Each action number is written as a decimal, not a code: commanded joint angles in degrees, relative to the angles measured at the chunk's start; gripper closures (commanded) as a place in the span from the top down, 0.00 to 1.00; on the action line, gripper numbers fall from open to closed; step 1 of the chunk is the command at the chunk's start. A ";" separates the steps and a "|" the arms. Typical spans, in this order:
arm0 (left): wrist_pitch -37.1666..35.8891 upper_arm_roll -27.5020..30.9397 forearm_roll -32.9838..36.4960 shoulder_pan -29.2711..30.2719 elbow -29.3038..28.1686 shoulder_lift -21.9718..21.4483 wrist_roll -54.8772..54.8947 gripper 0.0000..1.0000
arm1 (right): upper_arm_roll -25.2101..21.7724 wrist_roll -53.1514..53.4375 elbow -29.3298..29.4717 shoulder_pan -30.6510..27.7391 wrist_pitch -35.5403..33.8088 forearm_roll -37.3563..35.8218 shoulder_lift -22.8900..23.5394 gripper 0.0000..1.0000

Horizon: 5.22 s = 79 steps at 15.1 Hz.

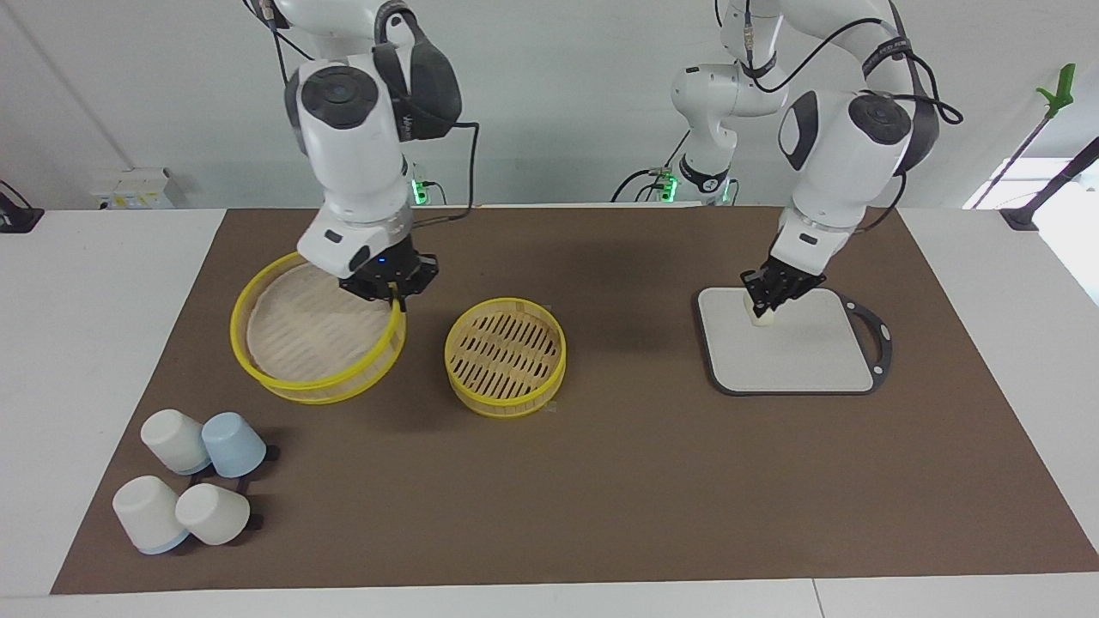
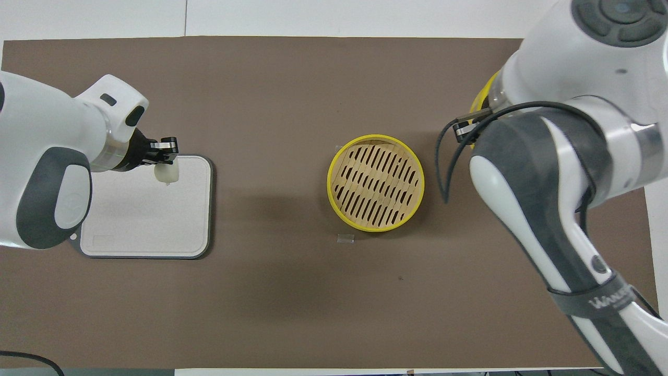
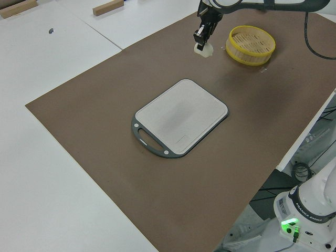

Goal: Place bun in steamer
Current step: 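Lift the lid aside with the right gripper while the left gripper lifts the bun, then lower the bun into the open steamer with the left gripper and release, then withdraw the left gripper while the right gripper brings the lid over the steamer, then lower the lid onto the steamer with the right gripper and settle it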

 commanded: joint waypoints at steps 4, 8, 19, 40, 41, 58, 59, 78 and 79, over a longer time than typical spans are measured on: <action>1.05 0.84 -0.83 -14.24 10.70 9.34 -16.24 0.11 | 0.80 -13.96 -5.18 -10.92 -3.98 0.50 -6.35 0.01; 5.00 0.93 -0.48 -21.98 17.05 17.35 -23.20 0.11 | 0.80 -15.47 -7.98 -15.15 -5.21 0.50 -8.37 0.01; 19.16 1.37 7.25 -29.91 19.43 30.98 -32.70 0.12 | 0.71 -14.77 -15.64 -15.07 -0.56 0.50 -11.71 0.02; -11.32 1.02 5.85 -8.84 13.10 3.58 -13.93 1.00 | 0.98 15.16 -3.37 6.17 4.72 4.11 -1.11 0.01; -12.03 1.02 5.15 -6.29 12.32 2.43 -9.63 1.00 | 0.98 18.42 -0.99 8.81 5.16 4.11 1.44 0.01; -12.12 1.37 2.16 12.19 4.93 -3.47 20.91 1.00 | 0.80 37.88 -2.19 21.67 23.87 -0.99 13.16 0.02; -11.86 1.46 1.90 12.19 4.14 -4.08 21.00 1.00 | 0.80 37.88 -3.41 21.76 25.10 -0.99 13.16 0.02; -12.82 0.93 0.75 13.77 1.06 -7.95 23.37 1.00 | 0.80 40.43 -7.73 23.43 29.24 -0.90 12.63 0.06; -12.91 0.93 0.66 13.77 1.06 -7.95 23.37 1.00 | 0.80 40.51 -8.17 23.69 30.03 -0.90 12.72 0.06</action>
